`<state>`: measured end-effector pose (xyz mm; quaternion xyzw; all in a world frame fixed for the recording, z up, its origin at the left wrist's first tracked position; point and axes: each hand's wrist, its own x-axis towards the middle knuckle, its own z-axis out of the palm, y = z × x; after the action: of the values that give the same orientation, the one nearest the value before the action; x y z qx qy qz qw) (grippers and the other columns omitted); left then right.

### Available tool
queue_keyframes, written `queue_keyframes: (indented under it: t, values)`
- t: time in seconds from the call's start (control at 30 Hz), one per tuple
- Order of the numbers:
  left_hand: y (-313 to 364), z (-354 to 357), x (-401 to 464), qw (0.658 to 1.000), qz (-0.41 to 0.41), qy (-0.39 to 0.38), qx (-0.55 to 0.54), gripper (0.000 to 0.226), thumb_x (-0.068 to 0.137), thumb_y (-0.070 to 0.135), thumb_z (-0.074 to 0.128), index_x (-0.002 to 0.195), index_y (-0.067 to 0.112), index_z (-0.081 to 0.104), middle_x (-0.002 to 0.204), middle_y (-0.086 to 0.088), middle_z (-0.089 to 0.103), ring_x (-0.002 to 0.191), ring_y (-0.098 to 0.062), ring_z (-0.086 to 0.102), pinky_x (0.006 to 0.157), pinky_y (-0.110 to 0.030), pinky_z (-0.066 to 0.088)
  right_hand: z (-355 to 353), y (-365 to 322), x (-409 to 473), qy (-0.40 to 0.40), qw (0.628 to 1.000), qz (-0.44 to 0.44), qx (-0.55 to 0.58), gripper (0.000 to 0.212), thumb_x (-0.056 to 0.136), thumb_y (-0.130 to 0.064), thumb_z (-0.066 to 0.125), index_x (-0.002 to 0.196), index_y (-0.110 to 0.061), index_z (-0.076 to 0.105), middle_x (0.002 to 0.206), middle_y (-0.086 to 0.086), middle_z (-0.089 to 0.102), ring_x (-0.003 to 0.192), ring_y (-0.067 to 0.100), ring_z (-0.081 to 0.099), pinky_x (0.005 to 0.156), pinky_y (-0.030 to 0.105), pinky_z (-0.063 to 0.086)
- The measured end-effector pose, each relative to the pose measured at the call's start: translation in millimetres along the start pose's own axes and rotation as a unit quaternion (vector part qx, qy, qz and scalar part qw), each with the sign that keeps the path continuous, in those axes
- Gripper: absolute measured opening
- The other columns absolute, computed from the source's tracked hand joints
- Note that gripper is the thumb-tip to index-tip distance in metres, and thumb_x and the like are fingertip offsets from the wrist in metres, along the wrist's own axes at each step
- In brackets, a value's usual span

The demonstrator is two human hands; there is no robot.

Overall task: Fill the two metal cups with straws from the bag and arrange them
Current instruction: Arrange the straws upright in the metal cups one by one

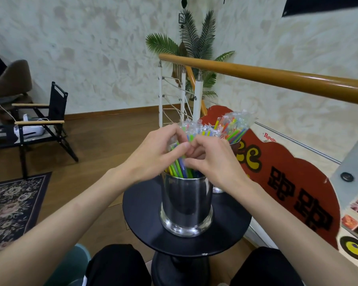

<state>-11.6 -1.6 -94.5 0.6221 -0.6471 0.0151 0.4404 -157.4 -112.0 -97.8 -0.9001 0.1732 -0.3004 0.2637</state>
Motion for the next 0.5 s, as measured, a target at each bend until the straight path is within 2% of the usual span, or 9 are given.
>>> queue_keyframes:
  t: [0.1,0.17,0.27,0.33,0.4,0.5]
  values:
    - [-4.4,0.3,0.8,0.998,0.009,0.014,0.058,0.005,0.095,0.015,0.065,0.093,0.019,0.063,0.087,0.011,0.065,0.083,-0.009,0.060,0.071,-0.020,0.043,-13.1,1.4,-6.6,-0.021,0.999,-0.034,0.009,0.011,0.081,-0.021,0.086,0.081,-0.016,0.076,0.073,-0.010,0.072,0.071,0.001,0.069,0.069,0.016,0.055]
    - [-5.4,0.0,1.5,0.996,0.009,0.015,0.092,0.007,0.094,0.014,0.065,0.098,0.020,0.064,0.087,0.014,0.064,0.083,-0.007,0.060,0.072,-0.022,0.045,-22.2,3.9,-11.4,-0.009,0.999,-0.045,-0.010,0.009,0.084,-0.023,0.082,0.079,-0.017,0.078,0.068,-0.011,0.070,0.066,0.001,0.066,0.064,0.012,0.049]
    - [-3.1,0.1,4.5,0.985,0.025,-0.002,0.173,0.008,0.094,0.019,0.063,0.100,0.024,0.065,0.087,0.016,0.060,0.081,-0.005,0.058,0.071,-0.024,0.045,-32.4,10.8,-20.5,0.036,0.998,-0.046,-0.023,0.017,0.085,-0.025,0.081,0.069,-0.019,0.075,0.059,-0.006,0.065,0.058,0.008,0.058,0.058,0.012,0.040]
    - [-1.4,0.7,6.8,0.965,0.056,-0.015,0.256,0.005,0.093,0.023,0.064,0.096,0.024,0.068,0.086,0.013,0.060,0.079,-0.012,0.059,0.069,-0.031,0.045,-34.2,16.3,-26.7,0.063,0.997,-0.041,-0.019,0.026,0.085,-0.027,0.080,0.063,-0.019,0.071,0.055,-0.006,0.061,0.055,0.008,0.053,0.057,0.014,0.036]
    - [-0.7,1.9,8.7,0.948,0.083,-0.017,0.307,0.004,0.092,0.025,0.068,0.094,0.023,0.072,0.084,0.010,0.062,0.076,-0.020,0.059,0.071,-0.036,0.046,-33.9,22.5,-29.0,0.084,0.996,-0.014,-0.031,0.034,0.084,-0.034,0.081,0.058,-0.019,0.066,0.051,-0.008,0.056,0.054,0.006,0.053,0.056,0.015,0.035]
    - [2.0,5.1,9.5,0.934,0.086,-0.024,0.345,0.008,0.092,0.029,0.068,0.095,0.025,0.074,0.083,0.010,0.059,0.079,-0.022,0.060,0.077,-0.040,0.048,-32.8,31.2,-24.9,0.095,0.992,0.045,-0.067,0.040,0.081,-0.049,0.081,0.059,-0.022,0.061,0.055,-0.008,0.059,0.058,0.004,0.056,0.057,0.017,0.037]
